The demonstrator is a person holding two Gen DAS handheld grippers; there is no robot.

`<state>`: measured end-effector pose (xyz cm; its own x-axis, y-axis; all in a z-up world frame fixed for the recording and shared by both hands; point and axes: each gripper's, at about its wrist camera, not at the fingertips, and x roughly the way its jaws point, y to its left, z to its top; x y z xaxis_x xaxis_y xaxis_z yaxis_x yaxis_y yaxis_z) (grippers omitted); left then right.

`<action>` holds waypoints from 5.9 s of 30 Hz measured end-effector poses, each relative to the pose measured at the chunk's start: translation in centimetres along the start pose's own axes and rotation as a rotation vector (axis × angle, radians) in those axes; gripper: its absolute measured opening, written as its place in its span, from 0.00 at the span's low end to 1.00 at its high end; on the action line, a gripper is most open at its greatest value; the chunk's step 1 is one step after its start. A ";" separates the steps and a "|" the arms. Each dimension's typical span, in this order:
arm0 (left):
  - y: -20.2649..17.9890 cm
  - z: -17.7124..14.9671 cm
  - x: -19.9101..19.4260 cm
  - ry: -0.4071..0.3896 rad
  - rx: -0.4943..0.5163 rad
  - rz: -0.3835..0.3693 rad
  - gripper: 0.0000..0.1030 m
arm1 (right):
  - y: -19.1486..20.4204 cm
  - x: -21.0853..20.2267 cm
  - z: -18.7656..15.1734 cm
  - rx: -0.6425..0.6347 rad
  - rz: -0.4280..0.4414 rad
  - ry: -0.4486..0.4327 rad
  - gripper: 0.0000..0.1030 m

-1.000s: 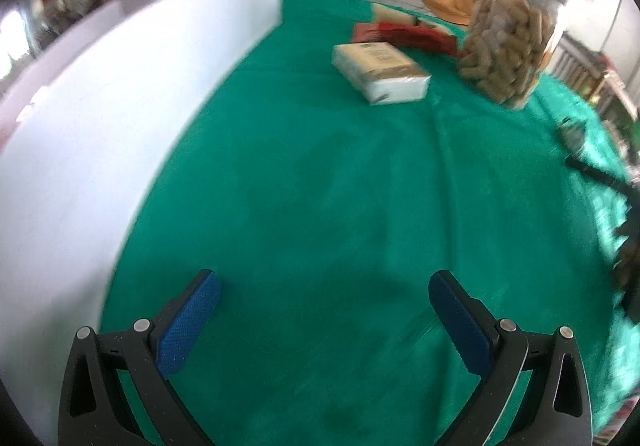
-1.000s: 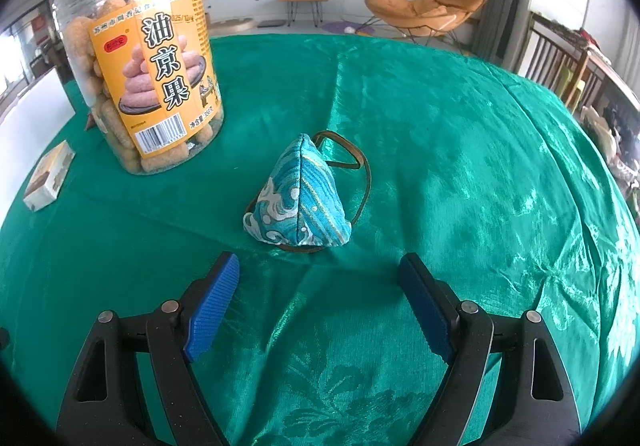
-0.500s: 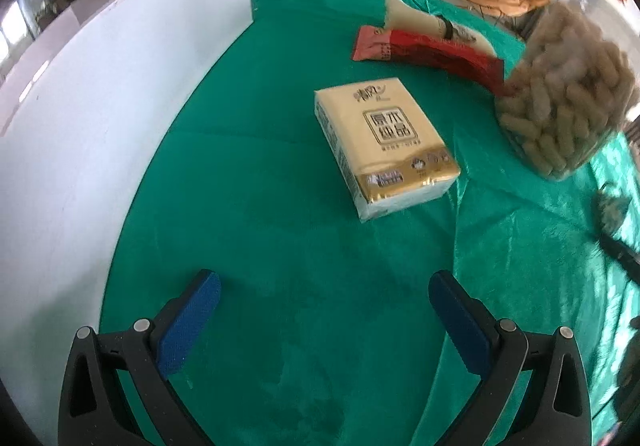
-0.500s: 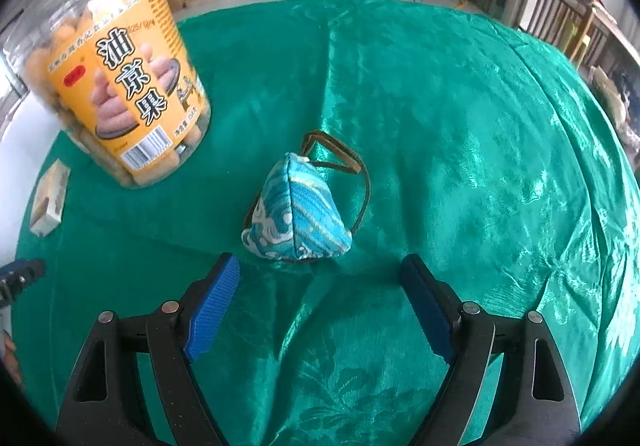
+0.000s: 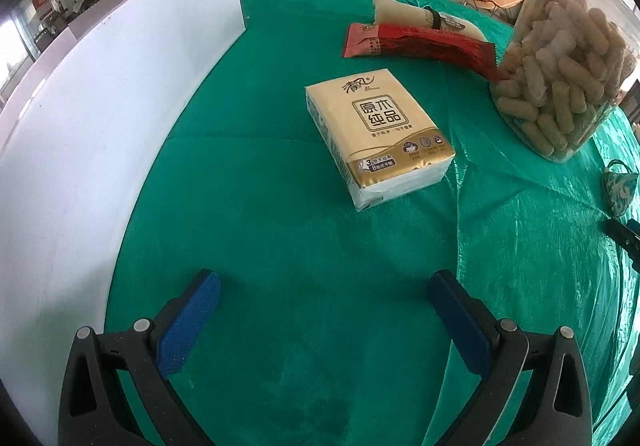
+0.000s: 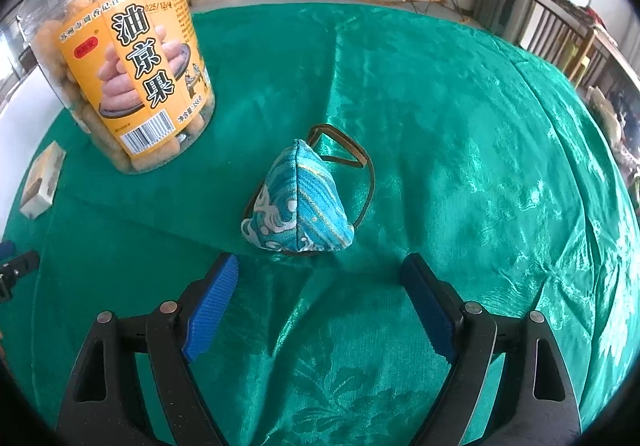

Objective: Organize soft objects

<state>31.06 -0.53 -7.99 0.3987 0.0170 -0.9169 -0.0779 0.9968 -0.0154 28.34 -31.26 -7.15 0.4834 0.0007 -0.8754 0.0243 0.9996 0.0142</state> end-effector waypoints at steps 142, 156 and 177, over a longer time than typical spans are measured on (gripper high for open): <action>8.4 -13.3 -5.9 -0.205 -0.087 -0.018 0.95 | 13.4 -8.5 -1.2 -0.465 0.134 -0.113 0.77; 7.2 -13.6 -5.8 -0.202 -0.038 0.020 0.96 | 14.9 -11.2 -5.9 -0.168 0.696 -0.157 0.78; 7.5 -13.3 -5.4 -0.197 -0.028 0.013 1.00 | 4.3 -10.0 -6.6 -0.052 -0.016 -0.228 0.77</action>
<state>16.21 5.86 -8.44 0.5683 0.0474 -0.8215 -0.1085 0.9939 -0.0177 17.82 -26.75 -1.56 0.6689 -0.0161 -0.7432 -0.0081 0.9995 -0.0289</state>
